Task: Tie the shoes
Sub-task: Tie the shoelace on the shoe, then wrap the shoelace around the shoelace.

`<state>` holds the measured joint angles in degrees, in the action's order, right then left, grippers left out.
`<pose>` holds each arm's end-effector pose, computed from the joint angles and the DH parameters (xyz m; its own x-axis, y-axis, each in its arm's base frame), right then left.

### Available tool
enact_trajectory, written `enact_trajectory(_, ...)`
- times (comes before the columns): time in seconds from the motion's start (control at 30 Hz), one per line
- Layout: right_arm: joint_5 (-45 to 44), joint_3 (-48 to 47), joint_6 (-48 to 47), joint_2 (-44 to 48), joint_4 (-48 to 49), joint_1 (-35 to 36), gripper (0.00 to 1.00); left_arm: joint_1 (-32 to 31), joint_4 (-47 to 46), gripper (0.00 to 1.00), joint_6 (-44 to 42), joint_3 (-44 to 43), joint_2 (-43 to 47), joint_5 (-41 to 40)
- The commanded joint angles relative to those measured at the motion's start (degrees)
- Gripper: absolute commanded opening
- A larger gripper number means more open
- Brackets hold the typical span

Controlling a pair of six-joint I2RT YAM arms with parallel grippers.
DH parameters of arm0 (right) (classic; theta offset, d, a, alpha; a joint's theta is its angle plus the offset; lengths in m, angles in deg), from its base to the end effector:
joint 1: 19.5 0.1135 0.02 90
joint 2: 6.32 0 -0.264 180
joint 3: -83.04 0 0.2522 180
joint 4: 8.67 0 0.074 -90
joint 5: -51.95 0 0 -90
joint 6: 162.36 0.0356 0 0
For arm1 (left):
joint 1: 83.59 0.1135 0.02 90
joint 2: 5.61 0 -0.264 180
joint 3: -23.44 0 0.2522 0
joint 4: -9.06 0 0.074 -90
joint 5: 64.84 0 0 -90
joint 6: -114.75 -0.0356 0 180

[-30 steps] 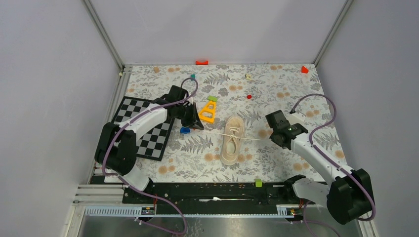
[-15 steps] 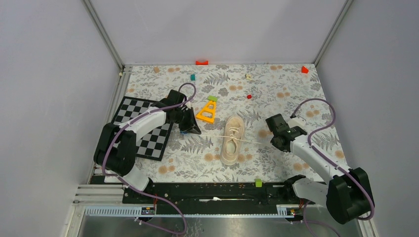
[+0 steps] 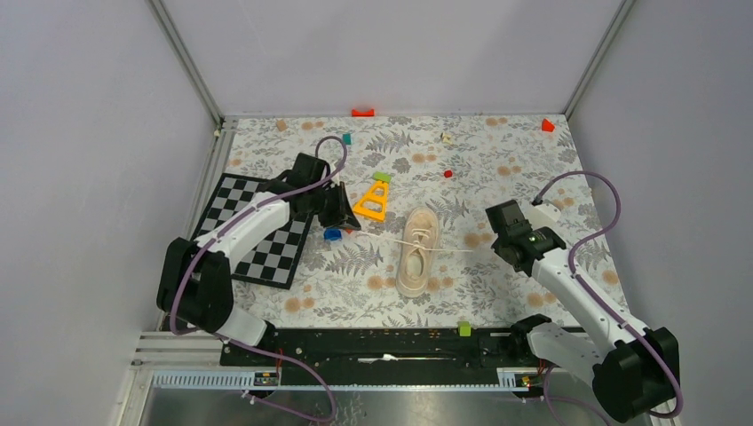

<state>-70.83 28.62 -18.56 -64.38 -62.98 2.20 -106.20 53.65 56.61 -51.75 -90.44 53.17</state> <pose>0.1810 0.0513 0.2334 -0.5006 0.5310 -0.6837 0.6096 0.7770 0.1572 0.2765 -0.1333 0.2487 -0.9491 -0.1096 -0.2953 0.1082 0.7672 -0.6322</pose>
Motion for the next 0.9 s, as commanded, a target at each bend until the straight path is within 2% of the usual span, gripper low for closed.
enact_trajectory(0.0, -4.29, -0.67, -0.35, -0.16, -1.84, -0.69, 0.0, 0.87, -0.42, 0.0, -2.09, 2.65, -3.19, -4.29)
enact_trajectory(0.3, -0.97, 2.27, 0.36, -5.27, 0.08, -0.62, 0.0, 0.61, -1.78, 0.0, -1.89, 4.21, -4.51, -2.25)
enact_trajectory(0.47, 0.85, 2.37, -0.77, -6.12, 1.14, -0.67, 0.0, -0.18, -3.36, 0.0, -0.94, 1.94, -5.21, 1.95)
enact_trajectory(0.63, 2.51, 0.49, -3.99, -6.18, 1.38, -0.69, 0.0, -2.72, -2.52, 0.0, -0.62, -1.93, -5.62, 2.6)
enact_trajectory(0.67, 3.51, 0.07, -4.79, -6.23, 1.41, -0.69, 0.03, -3.17, -2.26, 0.0, -0.43, -2.68, -5.58, 2.65)
enact_trajectory(0.7, 4.22, -0.4, -5.44, -6.09, 1.33, -0.69, 0.12, -3.68, -2.02, 0.0, -0.21, -3.19, -5.48, 2.62)
enact_trajectory(0.8, 6.14, -1.57, -7.06, -4.14, 1.07, -0.69, 0.48, -4.84, -1.6, 0.0, 0.14, -4.4, -4.87, 2.35)
enact_trajectory(0.87, 7.7, -2.51, -8.36, -1.66, 1.44, -0.69, 0.58, -5.23, -1.28, 0.0, 0.43, -4.93, -4.38, 2.31)
